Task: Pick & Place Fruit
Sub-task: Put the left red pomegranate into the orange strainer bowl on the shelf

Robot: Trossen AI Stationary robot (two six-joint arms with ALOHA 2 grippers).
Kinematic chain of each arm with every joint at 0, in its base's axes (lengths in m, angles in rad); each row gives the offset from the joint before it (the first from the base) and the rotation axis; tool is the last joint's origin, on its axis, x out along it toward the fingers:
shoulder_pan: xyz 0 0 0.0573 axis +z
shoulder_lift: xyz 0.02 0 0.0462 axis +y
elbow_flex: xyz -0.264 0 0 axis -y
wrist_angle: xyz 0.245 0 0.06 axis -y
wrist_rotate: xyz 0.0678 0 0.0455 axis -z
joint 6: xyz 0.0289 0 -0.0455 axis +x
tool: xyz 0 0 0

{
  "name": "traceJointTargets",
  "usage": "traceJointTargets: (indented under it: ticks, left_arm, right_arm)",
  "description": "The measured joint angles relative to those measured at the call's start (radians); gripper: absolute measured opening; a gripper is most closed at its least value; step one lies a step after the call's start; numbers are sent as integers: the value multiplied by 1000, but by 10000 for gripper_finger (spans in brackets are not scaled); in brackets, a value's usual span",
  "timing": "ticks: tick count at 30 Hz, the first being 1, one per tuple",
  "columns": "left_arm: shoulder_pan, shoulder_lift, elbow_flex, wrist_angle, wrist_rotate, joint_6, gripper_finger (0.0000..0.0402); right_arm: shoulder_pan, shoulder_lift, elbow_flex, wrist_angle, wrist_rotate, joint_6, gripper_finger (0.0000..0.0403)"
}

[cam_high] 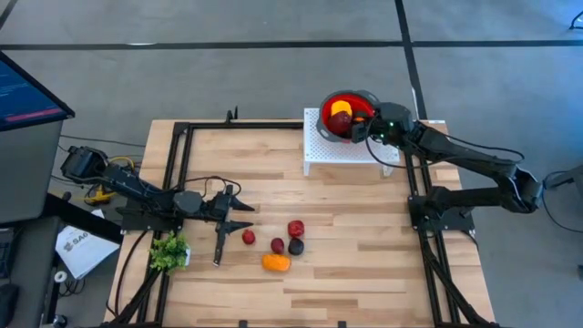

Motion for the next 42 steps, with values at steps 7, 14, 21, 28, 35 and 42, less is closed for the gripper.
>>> traceJointTargets:
  ticks: [7,14,21,28,35,42]
  left_arm:
    - [0,0,0,0,0,0,218]
    - [0,0,0,0,0,-1,218]
    - [0,0,0,-1,3,-3,218]
    - [0,0,0,-1,11,-3,218]
    - [-67,0,1,-63,50,17,218]
    - [-203,0,83,-385,-103,-82,218]
  right_arm:
    - [25,0,77,-5,5,-67,238]
    - [270,0,124,-2,167,-173,210]
    - [734,91,125,0,453,-177,168]
    - [1058,328,124,61,575,-39,129]
    - [1209,586,124,204,573,120,112]
    - [1260,775,124,450,575,170,132]
